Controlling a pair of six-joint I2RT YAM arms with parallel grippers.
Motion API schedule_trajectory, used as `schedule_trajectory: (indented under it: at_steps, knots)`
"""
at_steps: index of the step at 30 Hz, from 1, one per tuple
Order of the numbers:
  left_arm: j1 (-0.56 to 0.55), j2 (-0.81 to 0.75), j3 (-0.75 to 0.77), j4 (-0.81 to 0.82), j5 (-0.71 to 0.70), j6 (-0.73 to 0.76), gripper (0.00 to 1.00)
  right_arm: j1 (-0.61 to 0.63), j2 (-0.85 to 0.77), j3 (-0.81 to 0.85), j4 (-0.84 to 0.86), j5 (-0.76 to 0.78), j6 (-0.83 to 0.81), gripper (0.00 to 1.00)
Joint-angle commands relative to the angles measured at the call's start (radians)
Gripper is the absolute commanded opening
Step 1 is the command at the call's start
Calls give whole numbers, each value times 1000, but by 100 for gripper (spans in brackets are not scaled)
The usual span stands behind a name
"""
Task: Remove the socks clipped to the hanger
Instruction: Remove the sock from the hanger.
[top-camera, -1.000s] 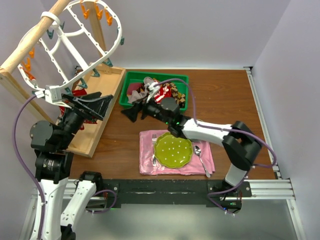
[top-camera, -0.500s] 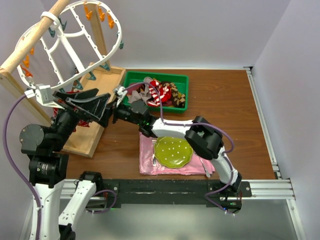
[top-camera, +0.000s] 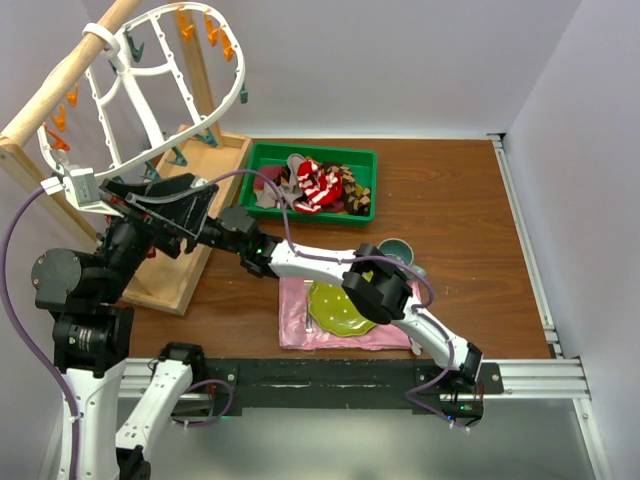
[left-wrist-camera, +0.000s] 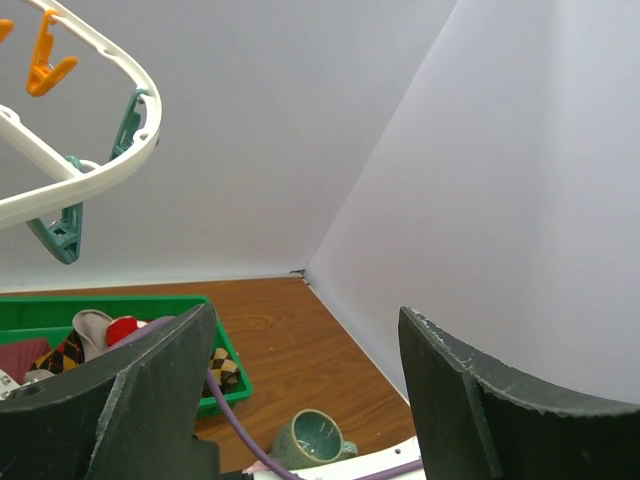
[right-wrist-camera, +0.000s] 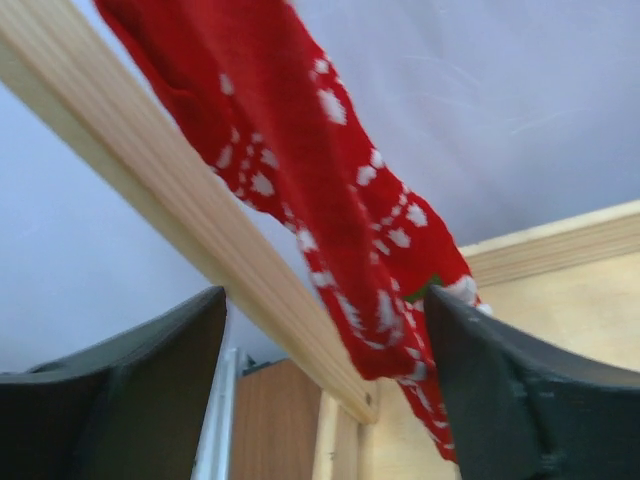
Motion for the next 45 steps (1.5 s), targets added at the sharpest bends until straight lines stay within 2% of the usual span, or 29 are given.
schedule_trajectory:
  at_steps: [1, 2, 3, 5, 6, 14, 22, 27, 34, 36, 40, 43, 45]
  knots:
    - [-3, 4, 30, -13, 20, -7, 79, -9, -30, 38, -30, 70, 2, 48]
    - [-3, 2, 31, -13, 20, -7, 79, -9, -41, 28, -30, 79, -1, 38]
    - [-3, 4, 31, -16, 22, -7, 79, -7, -59, -9, -30, 93, -10, 23]
    - [-3, 1, 30, -21, 16, -1, 79, -7, -116, -61, -5, 133, -28, 10]
    - [-3, -4, 28, -29, 13, -1, 79, -9, -137, -121, 2, 145, -36, 0]
    - [-3, -28, -7, -44, 0, 4, 79, -10, -344, -357, 27, 210, -100, 0]
    - [-3, -30, -36, -39, -4, 13, 79, -20, -490, -489, -26, 214, -156, 0]
    - [-3, -22, -41, -42, 17, 36, 79, -35, -570, -525, -114, 101, -197, 0]
    - [-3, -15, -67, -4, 115, 42, 80, -127, -638, -540, -244, -121, -203, 0]
    - [-3, -19, -76, -6, 109, 36, 80, -144, -650, -535, -267, -139, -211, 0]
    - [-3, -28, -95, -6, 73, 14, 80, -179, -671, -525, -335, -111, -238, 0]
    - [-3, -30, -101, 4, 53, -10, 80, -181, -697, -531, -355, -12, -258, 0]
    - [-3, -35, -105, 14, 33, -42, 80, -179, -717, -549, -357, 117, -269, 0]
